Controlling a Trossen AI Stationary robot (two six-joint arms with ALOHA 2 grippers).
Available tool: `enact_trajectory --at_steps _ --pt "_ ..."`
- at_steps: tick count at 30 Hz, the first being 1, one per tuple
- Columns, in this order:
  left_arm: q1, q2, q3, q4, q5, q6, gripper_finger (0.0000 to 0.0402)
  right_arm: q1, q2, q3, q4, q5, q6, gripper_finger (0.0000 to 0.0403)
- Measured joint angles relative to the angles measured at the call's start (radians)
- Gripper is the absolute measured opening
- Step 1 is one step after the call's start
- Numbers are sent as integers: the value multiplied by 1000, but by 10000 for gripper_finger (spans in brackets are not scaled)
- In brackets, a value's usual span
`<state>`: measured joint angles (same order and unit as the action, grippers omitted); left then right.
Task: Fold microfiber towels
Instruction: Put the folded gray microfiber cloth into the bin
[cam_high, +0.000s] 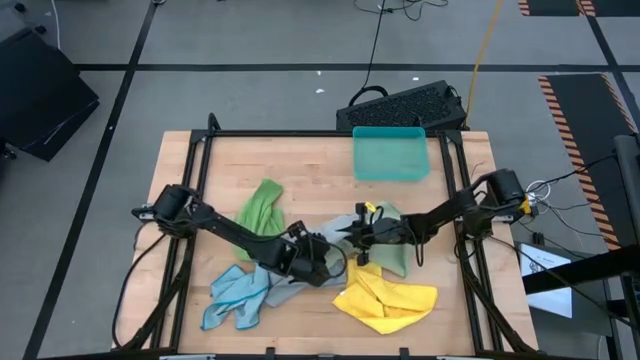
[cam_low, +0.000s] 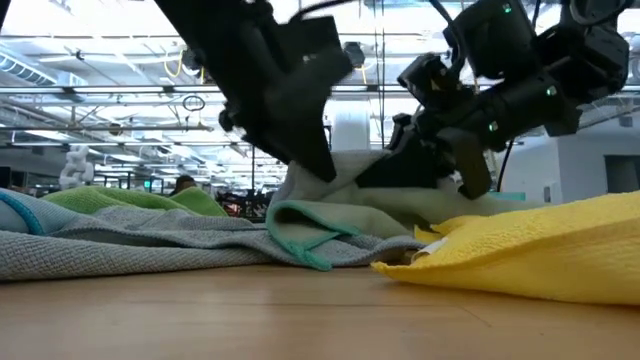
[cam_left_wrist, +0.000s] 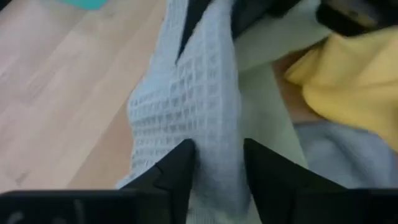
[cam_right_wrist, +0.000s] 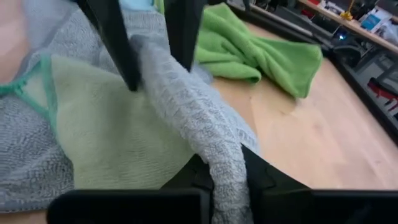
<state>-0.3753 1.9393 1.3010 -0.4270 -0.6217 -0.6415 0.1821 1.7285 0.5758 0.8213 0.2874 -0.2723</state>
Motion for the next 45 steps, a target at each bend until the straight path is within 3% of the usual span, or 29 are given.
enact_trajectory --at_steps 7,14,18,25,30,34,39,45 --pt "-51 -78 0 -9 -63 15 167 0 -80 -26 -15 2 -9 29" --pt "-102 -128 -1 -116 -231 -22 168 0 -168 -79 -14 1 -4 26" --pt "-102 -128 0 -41 -307 -18 169 0 -189 -98 -10 0 1 30" --pt "-88 -34 0 277 -292 259 214 0 -188 -99 -10 0 31 27" --pt "-78 23 0 319 -420 322 265 0 -188 -99 -3 -3 41 29" --pt "-50 46 -1 318 -395 358 276 0 -188 -99 0 -4 43 29" --pt "-11 51 -1 309 -348 377 230 0 -188 -99 -2 -4 43 30" --pt "17 46 -1 225 -277 365 84 0 -188 -99 -4 -4 43 30"
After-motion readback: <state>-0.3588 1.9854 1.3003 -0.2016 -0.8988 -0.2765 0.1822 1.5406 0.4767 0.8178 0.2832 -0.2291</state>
